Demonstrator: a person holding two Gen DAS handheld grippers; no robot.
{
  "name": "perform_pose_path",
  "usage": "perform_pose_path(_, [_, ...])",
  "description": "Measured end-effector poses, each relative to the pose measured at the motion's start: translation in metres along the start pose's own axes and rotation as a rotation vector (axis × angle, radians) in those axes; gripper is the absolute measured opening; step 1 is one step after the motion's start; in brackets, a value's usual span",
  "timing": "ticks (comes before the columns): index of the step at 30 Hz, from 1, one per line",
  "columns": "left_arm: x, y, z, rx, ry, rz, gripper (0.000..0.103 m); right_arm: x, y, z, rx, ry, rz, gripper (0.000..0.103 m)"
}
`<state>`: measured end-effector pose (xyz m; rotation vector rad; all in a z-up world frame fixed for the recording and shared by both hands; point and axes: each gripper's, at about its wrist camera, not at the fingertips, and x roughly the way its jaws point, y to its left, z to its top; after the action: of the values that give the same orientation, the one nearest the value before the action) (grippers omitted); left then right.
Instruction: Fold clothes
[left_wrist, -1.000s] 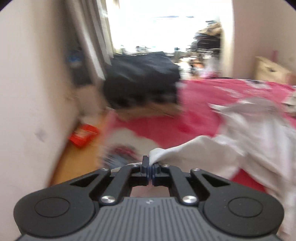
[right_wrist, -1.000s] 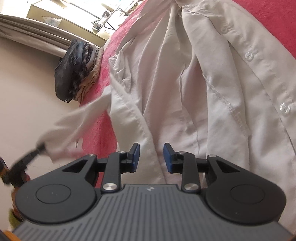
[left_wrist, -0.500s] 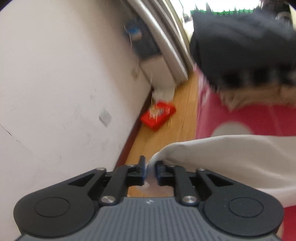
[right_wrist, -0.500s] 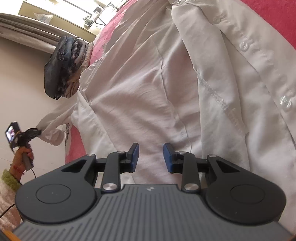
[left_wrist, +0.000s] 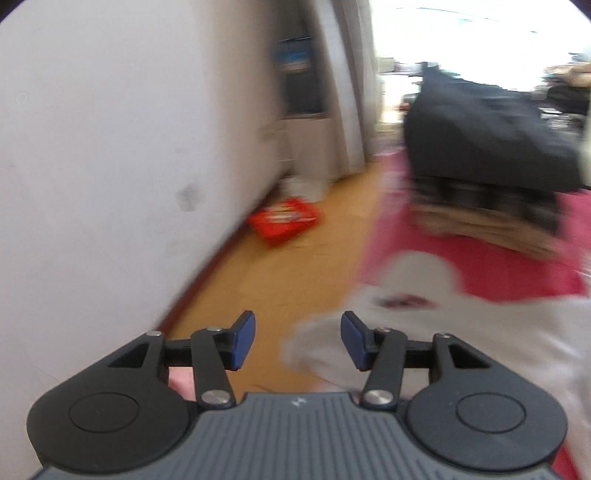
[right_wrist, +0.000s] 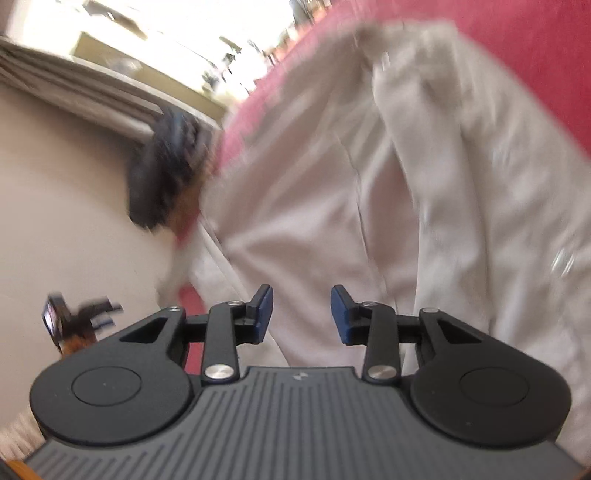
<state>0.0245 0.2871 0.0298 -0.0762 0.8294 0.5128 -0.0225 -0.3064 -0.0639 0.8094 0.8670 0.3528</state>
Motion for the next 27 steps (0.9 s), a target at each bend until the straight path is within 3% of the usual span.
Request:
perform_pose_path(2, [-0.029,-0.027,-0.014,0.042,-0.014,-0.136,0.055,-0.024,-0.002,0.011,0.005,-0.092,-0.03,0.05])
perform_pose_path(7, [-0.095,-0.119,-0.056,0.197,-0.035,-0.548,0.061,-0.08,-0.032,0.029,0.102,-0.239,-0.242,0.052])
perform_pose_path(10, [-0.123,-0.179,-0.085,0.322,-0.011,-0.751,0.063,-0.105,-0.064,0.024,0.233,-0.235,-0.311,0.053])
perform_pose_path(13, [-0.15,-0.239,-0.118,0.453,0.042,-0.929,0.063,-0.115,-0.093,0.011,0.359,-0.16,-0.315,0.054])
perform_pose_path(17, [-0.159,-0.298,-0.16,0.536,0.109,-1.063,0.063,-0.107,-0.115,-0.001,0.5,-0.064,-0.254,0.058])
perform_pose_path(20, [-0.168,-0.321,-0.18,0.55,0.151,-1.129,0.063,-0.095,-0.11,-0.002,0.48,-0.02,-0.228,0.06])
perform_pose_path(27, [-0.153,-0.325,-0.183,0.565,0.179,-1.228,0.063,-0.063,-0.066,-0.006,0.415,0.007,0.12,0.06])
